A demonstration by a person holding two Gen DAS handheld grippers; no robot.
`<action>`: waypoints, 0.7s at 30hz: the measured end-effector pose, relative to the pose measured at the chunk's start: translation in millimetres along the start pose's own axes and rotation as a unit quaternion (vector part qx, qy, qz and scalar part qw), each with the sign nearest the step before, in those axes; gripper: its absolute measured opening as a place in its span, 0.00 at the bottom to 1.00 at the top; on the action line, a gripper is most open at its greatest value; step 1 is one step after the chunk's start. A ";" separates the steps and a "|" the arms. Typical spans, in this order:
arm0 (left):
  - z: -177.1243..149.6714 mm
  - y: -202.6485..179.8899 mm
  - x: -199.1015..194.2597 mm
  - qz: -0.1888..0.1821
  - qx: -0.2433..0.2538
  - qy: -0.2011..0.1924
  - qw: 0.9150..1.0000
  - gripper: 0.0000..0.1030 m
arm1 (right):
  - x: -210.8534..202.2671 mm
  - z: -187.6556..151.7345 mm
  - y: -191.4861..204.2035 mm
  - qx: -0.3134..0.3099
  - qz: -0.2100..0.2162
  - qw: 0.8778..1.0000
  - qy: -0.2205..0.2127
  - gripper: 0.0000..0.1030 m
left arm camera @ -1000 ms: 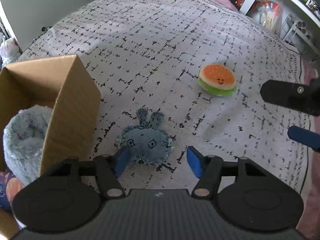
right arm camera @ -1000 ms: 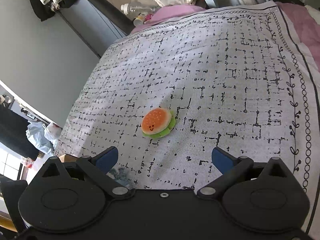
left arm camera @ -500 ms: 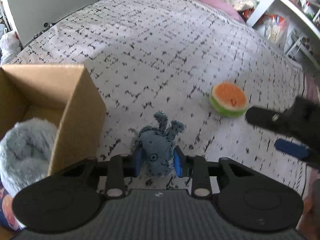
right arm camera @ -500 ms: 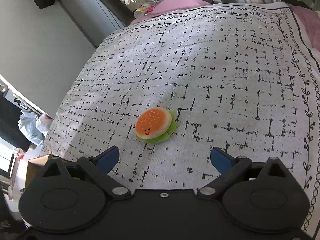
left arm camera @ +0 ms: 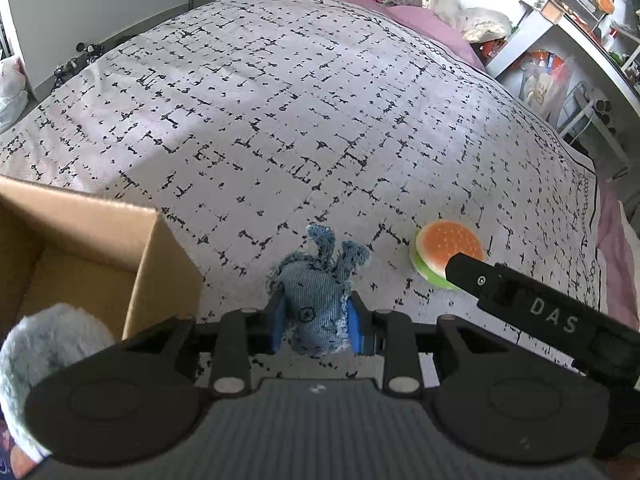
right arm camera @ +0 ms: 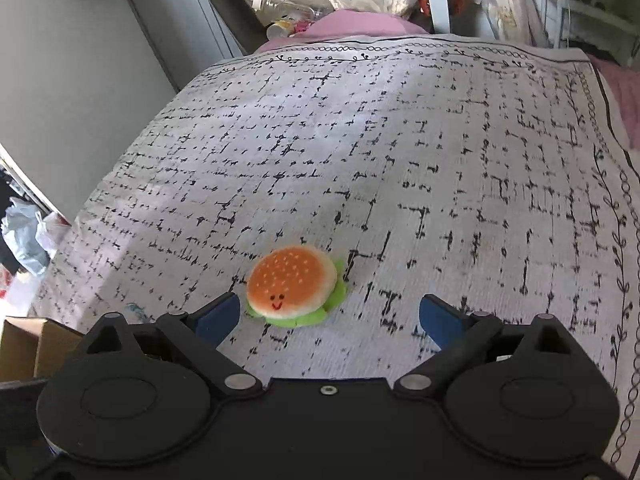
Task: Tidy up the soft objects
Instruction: 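Grasp the hamburger plush with the right tool while the left tool holds the bunny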
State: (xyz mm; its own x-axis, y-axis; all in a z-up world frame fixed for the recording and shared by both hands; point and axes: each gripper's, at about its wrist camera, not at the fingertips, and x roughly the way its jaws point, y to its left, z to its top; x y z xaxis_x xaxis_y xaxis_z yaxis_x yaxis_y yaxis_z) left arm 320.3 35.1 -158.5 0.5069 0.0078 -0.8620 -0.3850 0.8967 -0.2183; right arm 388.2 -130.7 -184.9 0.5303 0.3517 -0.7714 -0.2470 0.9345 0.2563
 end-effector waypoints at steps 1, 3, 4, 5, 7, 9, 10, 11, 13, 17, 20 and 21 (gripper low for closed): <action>1.3 0.0 0.7 0.000 0.001 0.000 1.000 0.30 | 1.5 0.8 0.5 -0.002 0.002 1.000 -0.001 0.94; 3.3 0.2 2.4 -0.002 0.004 0.003 1.000 0.30 | 4.6 1.7 2.6 -0.008 0.003 1.000 -0.006 0.94; 4.4 0.6 4.1 -0.003 0.003 0.007 1.000 0.30 | 6.9 1.9 3.8 -0.014 0.000 1.000 -0.007 0.93; 5.0 0.9 5.1 -0.003 0.002 0.009 1.000 0.30 | 9.5 1.6 5.2 -0.020 -0.004 1.000 -0.008 0.92; 6.1 0.8 5.8 -0.003 0.002 0.011 1.000 0.30 | 12.9 1.4 7.7 -0.028 -0.007 1.000 -0.007 0.86; 6.6 0.8 5.7 -0.005 0.002 0.013 1.000 0.30 | 16.3 0.9 10.4 -0.038 -0.009 0.999 -0.007 0.79; 7.0 0.7 5.6 -0.005 0.003 0.013 1.000 0.30 | 17.4 0.4 11.7 -0.044 -0.012 0.999 -0.009 0.75; 7.0 0.6 5.3 -0.005 0.004 0.013 1.000 0.30 | 18.5 -0.1 12.9 -0.050 -0.015 0.999 -0.010 0.73; 6.8 0.9 4.7 -0.005 0.005 0.012 1.000 0.30 | 19.5 -1.0 14.6 -0.063 -0.020 0.998 -0.010 0.45; 5.2 2.2 1.6 -0.006 0.002 0.009 1.000 0.30 | 13.5 -2.8 16.1 -0.082 -0.013 0.997 -0.010 0.32; 2.1 1.1 -1.6 -0.008 0.011 0.005 1.000 0.30 | 6.6 -3.4 12.5 -0.074 -0.003 0.997 -0.008 0.28; 1.6 2.1 -2.5 -0.009 0.010 0.005 1.000 0.30 | 4.4 -3.7 10.9 -0.070 0.000 0.998 -0.008 0.26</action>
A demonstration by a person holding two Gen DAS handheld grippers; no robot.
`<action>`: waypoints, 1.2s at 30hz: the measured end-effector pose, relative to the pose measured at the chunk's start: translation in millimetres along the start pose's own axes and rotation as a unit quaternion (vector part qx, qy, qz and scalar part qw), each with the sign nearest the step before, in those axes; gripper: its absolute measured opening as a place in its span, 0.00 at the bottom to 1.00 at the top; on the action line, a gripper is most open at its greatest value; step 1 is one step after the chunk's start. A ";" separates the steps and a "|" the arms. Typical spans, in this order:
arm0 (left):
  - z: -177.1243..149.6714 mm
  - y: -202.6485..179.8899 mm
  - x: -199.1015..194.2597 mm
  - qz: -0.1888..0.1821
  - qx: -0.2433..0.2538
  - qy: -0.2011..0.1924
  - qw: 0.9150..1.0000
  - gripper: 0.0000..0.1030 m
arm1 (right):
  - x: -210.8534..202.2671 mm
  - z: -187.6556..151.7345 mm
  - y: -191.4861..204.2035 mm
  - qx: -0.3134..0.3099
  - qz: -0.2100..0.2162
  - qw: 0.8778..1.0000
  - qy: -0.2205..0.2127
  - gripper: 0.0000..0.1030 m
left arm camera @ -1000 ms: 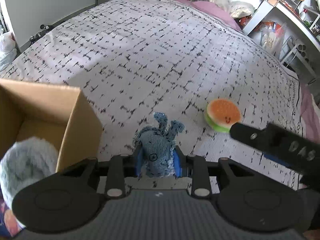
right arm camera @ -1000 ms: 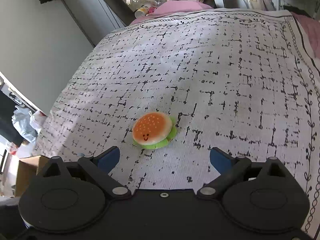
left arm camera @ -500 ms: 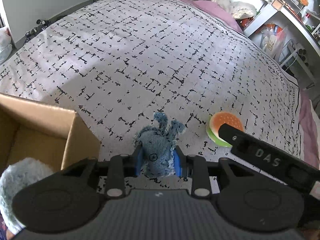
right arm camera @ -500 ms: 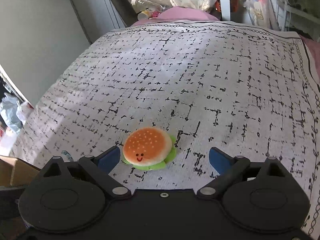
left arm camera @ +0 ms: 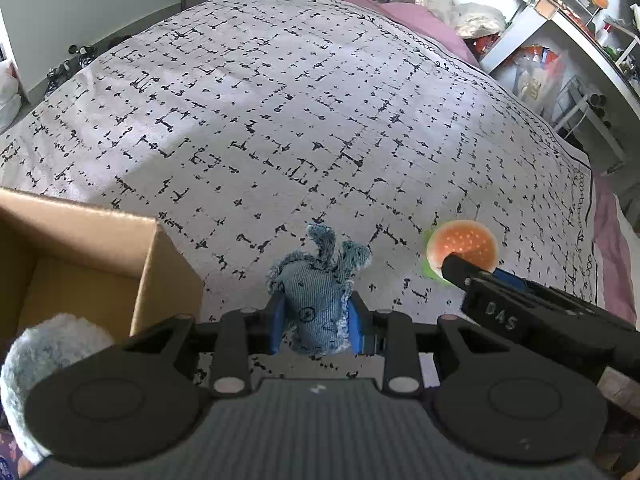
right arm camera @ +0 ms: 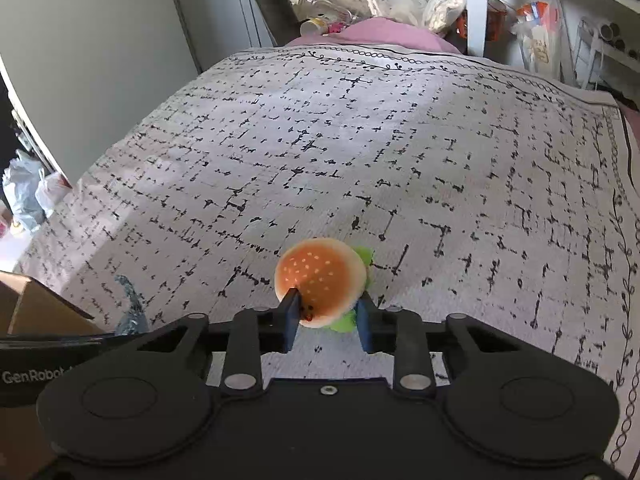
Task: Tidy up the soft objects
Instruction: 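Grasp the hamburger plush with the right tool while the left tool holds the bunny, then carry the bunny with the left tool while the right tool carries the hamburger to the box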
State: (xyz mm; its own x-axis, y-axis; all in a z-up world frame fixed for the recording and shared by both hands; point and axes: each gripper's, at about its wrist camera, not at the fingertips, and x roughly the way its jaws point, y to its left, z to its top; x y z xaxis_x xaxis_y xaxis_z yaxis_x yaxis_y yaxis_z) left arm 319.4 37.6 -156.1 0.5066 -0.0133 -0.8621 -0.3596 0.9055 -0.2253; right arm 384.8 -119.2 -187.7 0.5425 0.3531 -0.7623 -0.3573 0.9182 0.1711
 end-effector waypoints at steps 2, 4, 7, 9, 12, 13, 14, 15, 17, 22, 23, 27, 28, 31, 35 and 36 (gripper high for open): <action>-1.2 2.1 -4.1 0.000 -0.002 -0.005 1.000 0.30 | -5.3 -1.3 -3.0 0.007 0.006 1.000 0.002 0.25; -2.8 3.1 -10.8 -0.002 -0.004 -0.012 1.000 0.30 | -12.0 -2.0 -4.7 0.013 0.013 1.000 0.001 0.24; -5.9 3.8 -21.3 -0.009 -0.007 -0.018 1.000 0.30 | -23.7 -2.8 -3.3 0.015 0.025 1.000 -0.005 0.24; -7.8 3.7 -29.0 -0.010 -0.004 -0.023 1.000 0.30 | -29.8 -4.2 -1.0 0.010 0.027 1.000 -0.008 0.24; -9.1 6.0 -40.2 -0.012 -0.003 -0.031 0.999 0.30 | -39.1 -6.7 -0.2 0.010 0.028 1.000 -0.010 0.24; -9.2 6.5 -44.1 -0.012 -0.003 -0.034 0.999 0.30 | -43.2 -7.8 -0.5 0.011 0.029 0.999 -0.011 0.24; -9.3 7.8 -48.8 -0.013 -0.003 -0.037 0.999 0.30 | -47.6 -8.6 -1.6 0.014 0.030 0.999 -0.012 0.24; -9.5 8.6 -52.7 -0.015 -0.003 -0.039 0.999 0.30 | -52.3 -9.9 -2.2 0.017 0.032 0.999 -0.015 0.24; -10.2 10.3 -62.0 -0.017 -0.003 -0.043 0.999 0.30 | -64.1 -13.7 -3.7 0.022 0.036 0.999 -0.023 0.24; -13.6 13.6 -86.7 -0.025 0.000 -0.050 0.998 0.30 | -92.8 -18.5 -1.5 0.022 0.027 0.999 -0.034 0.24; -14.2 14.0 -91.1 -0.026 0.001 -0.052 0.998 0.30 | -97.4 -19.2 0.0 0.022 0.027 0.999 -0.037 0.24; -14.8 16.4 -109.1 -0.033 0.005 -0.058 0.998 0.30 | -112.8 -23.0 6.5 0.023 0.024 0.999 -0.043 0.24; -15.1 17.3 -113.4 -0.035 0.006 -0.060 0.998 0.30 | -116.8 -24.5 7.8 0.026 0.024 0.998 -0.046 0.24; -16.2 20.8 -123.3 -0.042 0.009 -0.060 0.997 0.30 | -134.5 -32.2 14.3 0.028 0.010 0.998 -0.061 0.24; -19.0 28.6 -137.2 -0.050 0.012 -0.061 0.997 0.30 | -159.7 -36.9 20.7 0.027 0.006 0.996 -0.079 0.24; -20.2 31.5 -141.4 -0.052 0.010 -0.063 0.997 0.30 | -164.5 -37.3 21.5 0.030 0.007 0.996 -0.083 0.24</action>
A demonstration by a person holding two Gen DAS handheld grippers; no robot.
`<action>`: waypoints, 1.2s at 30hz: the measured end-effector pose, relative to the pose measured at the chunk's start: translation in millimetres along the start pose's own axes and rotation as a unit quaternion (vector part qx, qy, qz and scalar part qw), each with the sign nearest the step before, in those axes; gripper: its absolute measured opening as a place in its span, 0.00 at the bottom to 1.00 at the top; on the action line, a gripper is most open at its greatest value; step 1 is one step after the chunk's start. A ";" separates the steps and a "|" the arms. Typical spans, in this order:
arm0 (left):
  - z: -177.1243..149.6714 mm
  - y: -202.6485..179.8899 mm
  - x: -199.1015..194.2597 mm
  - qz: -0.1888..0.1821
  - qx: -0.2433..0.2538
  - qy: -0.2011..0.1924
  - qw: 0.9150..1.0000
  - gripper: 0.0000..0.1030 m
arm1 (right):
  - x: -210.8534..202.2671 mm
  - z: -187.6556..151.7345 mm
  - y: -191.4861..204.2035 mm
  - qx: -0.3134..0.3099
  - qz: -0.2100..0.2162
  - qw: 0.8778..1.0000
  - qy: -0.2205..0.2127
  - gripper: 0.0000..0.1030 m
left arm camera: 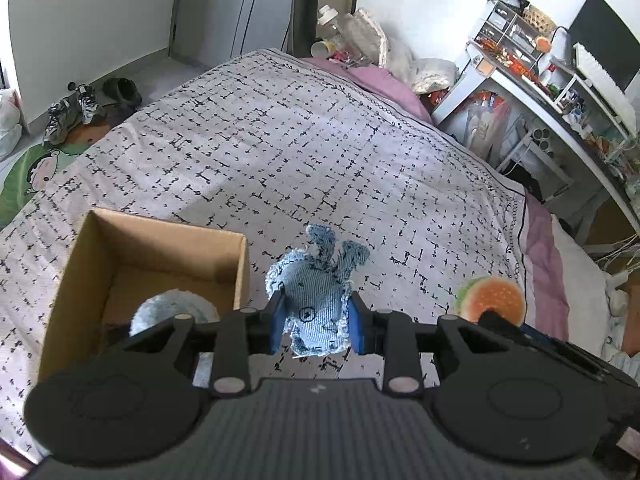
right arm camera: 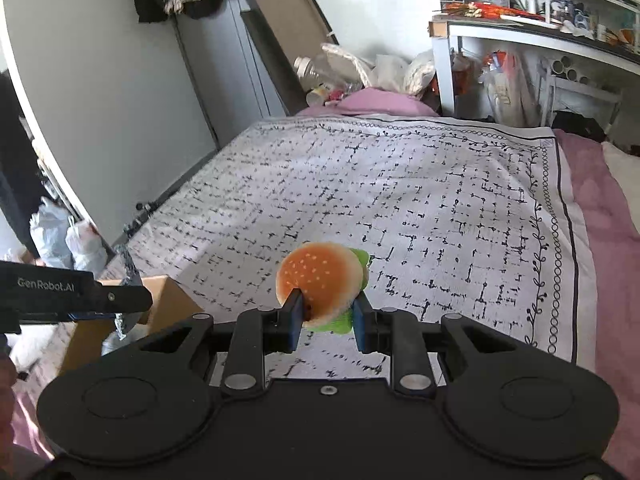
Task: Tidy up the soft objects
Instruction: 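Carry the bunny with the left tool while the right tool carries the hamburger to the box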
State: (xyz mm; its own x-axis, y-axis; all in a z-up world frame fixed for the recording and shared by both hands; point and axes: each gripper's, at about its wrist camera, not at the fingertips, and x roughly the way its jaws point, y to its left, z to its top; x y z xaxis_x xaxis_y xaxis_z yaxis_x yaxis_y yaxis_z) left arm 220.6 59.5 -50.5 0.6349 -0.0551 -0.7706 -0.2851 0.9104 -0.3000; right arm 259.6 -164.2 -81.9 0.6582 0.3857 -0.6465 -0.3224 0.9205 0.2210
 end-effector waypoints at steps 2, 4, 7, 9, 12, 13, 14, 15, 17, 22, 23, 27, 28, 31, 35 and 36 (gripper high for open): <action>-0.5 4.2 -8.0 -0.004 -0.003 -0.003 1.000 0.30 | -9.4 -0.2 2.0 0.004 0.000 1.000 -0.008 0.24; -0.6 8.1 -15.5 -0.007 -0.004 -0.005 1.000 0.30 | -16.5 -0.4 3.7 0.011 -0.001 1.000 -0.011 0.24; 0.4 13.8 -25.0 -0.009 -0.006 -0.010 1.000 0.30 | -24.8 -2.3 6.6 0.018 -0.002 1.000 -0.014 0.25; 1.2 17.9 -30.5 -0.012 -0.007 -0.013 1.000 0.30 | -28.6 -4.7 10.5 0.020 -0.003 1.000 -0.014 0.25; 1.9 23.6 -37.7 -0.016 -0.007 -0.016 1.000 0.30 | -34.9 -5.4 17.0 0.019 -0.004 1.000 -0.018 0.25; 1.1 25.7 -40.2 -0.018 -0.008 -0.017 1.000 0.30 | -37.0 -5.1 19.6 0.019 -0.004 1.000 -0.018 0.25; 0.7 28.1 -42.4 -0.019 -0.008 -0.018 1.000 0.30 | -38.0 -4.4 21.7 0.019 -0.003 1.000 -0.018 0.25; 0.3 30.8 -44.4 -0.020 -0.010 -0.018 1.000 0.30 | -38.9 -3.9 24.0 0.018 -0.002 1.000 -0.018 0.25; 0.1 35.9 -47.5 -0.022 -0.011 -0.019 1.000 0.30 | -41.9 -3.6 30.0 0.015 0.000 1.000 -0.019 0.25; 0.9 47.9 -53.8 -0.022 -0.017 -0.021 0.999 0.30 | -45.6 -1.6 47.2 0.009 0.005 1.000 -0.020 0.25; 1.2 51.0 -54.8 -0.022 -0.018 -0.022 0.999 0.30 | -45.2 -1.2 51.2 0.007 0.007 1.000 -0.020 0.25; 3.5 66.0 -54.7 -0.019 -0.026 -0.024 0.999 0.30 | -42.0 -0.8 64.6 0.003 0.010 1.000 -0.015 0.25; 3.5 69.7 -54.3 -0.018 -0.028 -0.024 0.999 0.30 | -41.3 -0.7 67.7 0.002 0.010 1.000 -0.015 0.25; 4.5 84.3 -50.7 -0.012 -0.040 -0.023 0.999 0.30 | -38.1 -0.3 77.3 -0.003 0.012 1.000 -0.011 0.25; 6.5 101.2 -44.9 -0.006 -0.052 -0.020 0.998 0.30 | -32.3 -0.5 91.0 -0.008 0.013 1.000 -0.006 0.25; 7.2 105.3 -42.5 -0.005 -0.055 -0.018 0.998 0.30 | -30.4 -0.3 94.4 -0.010 0.013 1.000 -0.005 0.25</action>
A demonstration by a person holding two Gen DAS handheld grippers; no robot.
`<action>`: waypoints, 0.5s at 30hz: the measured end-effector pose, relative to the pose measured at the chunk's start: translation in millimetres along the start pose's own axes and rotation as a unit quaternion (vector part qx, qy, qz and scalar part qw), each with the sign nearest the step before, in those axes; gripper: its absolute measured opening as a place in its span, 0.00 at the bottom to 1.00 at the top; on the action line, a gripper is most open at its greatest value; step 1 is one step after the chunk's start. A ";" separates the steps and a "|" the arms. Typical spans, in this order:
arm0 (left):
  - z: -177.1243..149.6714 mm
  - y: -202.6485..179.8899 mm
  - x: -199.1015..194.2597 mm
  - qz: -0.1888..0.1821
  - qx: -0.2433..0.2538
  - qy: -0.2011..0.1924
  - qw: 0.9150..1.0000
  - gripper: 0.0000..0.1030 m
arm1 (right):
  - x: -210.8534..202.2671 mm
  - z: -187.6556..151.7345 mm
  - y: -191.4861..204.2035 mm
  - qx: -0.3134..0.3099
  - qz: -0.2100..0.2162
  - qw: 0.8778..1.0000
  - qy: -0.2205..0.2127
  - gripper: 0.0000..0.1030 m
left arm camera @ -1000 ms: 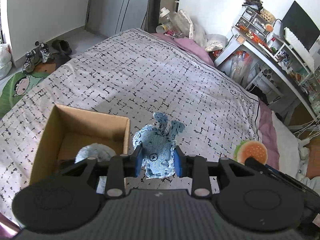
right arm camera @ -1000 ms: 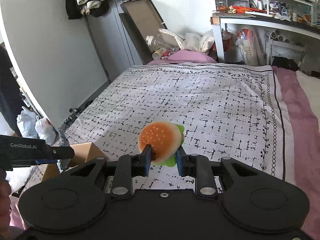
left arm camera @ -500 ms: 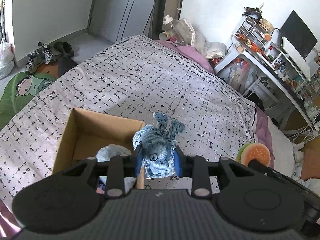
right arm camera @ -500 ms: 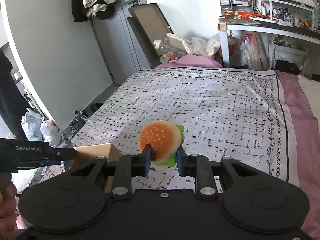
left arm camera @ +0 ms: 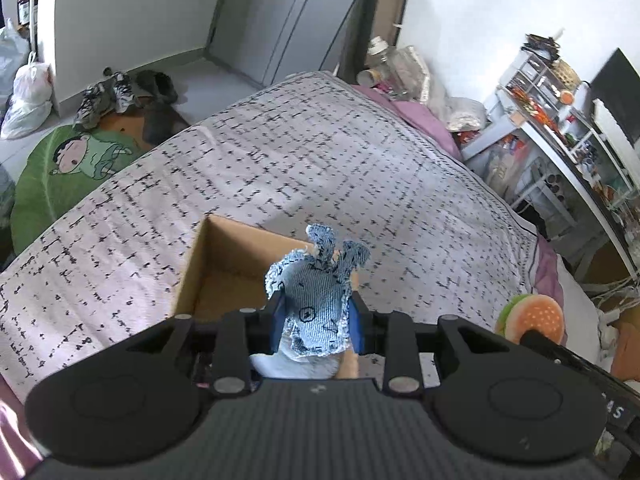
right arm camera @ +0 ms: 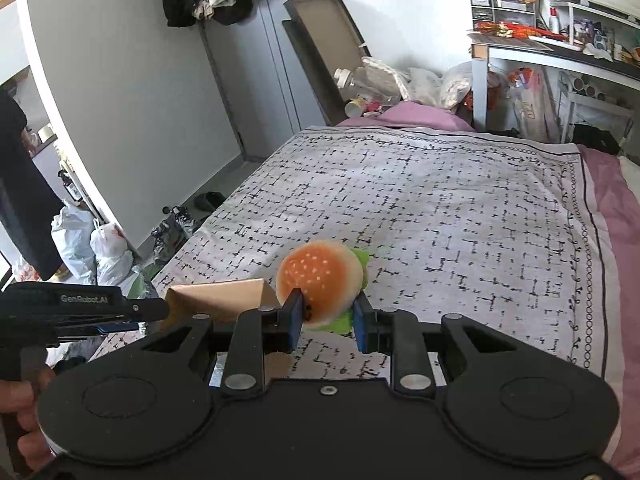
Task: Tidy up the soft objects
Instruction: 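Carry the bunny with the left tool while the right tool carries the hamburger to the box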
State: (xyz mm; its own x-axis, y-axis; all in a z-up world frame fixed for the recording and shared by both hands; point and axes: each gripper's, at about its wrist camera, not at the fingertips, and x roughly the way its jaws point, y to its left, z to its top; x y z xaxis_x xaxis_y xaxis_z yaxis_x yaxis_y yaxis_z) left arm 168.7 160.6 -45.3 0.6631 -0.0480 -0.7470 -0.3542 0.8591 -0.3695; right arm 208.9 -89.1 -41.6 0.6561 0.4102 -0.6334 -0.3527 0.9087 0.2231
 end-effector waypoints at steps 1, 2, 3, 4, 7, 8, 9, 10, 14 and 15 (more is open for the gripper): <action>0.9 3.6 2.1 0.001 -0.002 0.002 1.000 0.29 | 2.2 0.2 2.6 -0.001 0.000 1.000 0.001 0.25; 2.0 7.7 4.6 0.001 -0.005 0.004 1.000 0.29 | 4.4 0.3 5.7 -0.003 0.001 1.000 0.003 0.25; 2.5 10.8 6.8 0.001 -0.007 0.005 1.000 0.29 | 6.9 0.1 9.2 -0.005 0.001 1.000 0.005 0.25; 3.0 14.1 8.8 0.002 -0.009 0.006 1.000 0.29 | 9.4 0.3 12.9 -0.006 0.001 1.000 0.006 0.25; 3.8 23.6 16.6 0.002 -0.015 0.008 1.000 0.29 | 17.0 1.2 23.0 -0.012 0.003 1.000 0.010 0.25; 4.0 27.2 20.1 0.002 -0.017 0.011 1.000 0.29 | 19.3 1.4 26.1 -0.014 0.004 1.000 0.012 0.25; 4.2 30.3 22.9 0.003 -0.018 0.013 1.000 0.26 | 22.1 1.6 28.6 -0.014 0.004 1.000 0.013 0.25; 4.6 33.6 25.9 0.003 -0.020 0.016 1.000 0.25 | 24.4 1.8 31.4 -0.014 0.005 1.000 0.014 0.25; 6.3 46.3 32.7 0.006 -0.031 0.024 0.999 0.23 | 31.5 2.5 41.8 -0.015 0.010 1.000 0.019 0.25; 6.9 49.0 33.5 0.006 -0.033 0.026 0.999 0.24 | 33.9 2.6 44.0 -0.016 0.012 1.000 0.020 0.25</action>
State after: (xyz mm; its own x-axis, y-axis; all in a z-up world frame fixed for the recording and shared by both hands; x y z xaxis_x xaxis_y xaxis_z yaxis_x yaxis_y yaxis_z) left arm 178.1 204.6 -84.6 0.6234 -0.0660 -0.7791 -0.4063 0.8240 -0.3950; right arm 217.4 -34.9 -51.3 0.6201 0.4271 -0.6581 -0.3892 0.8958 0.2147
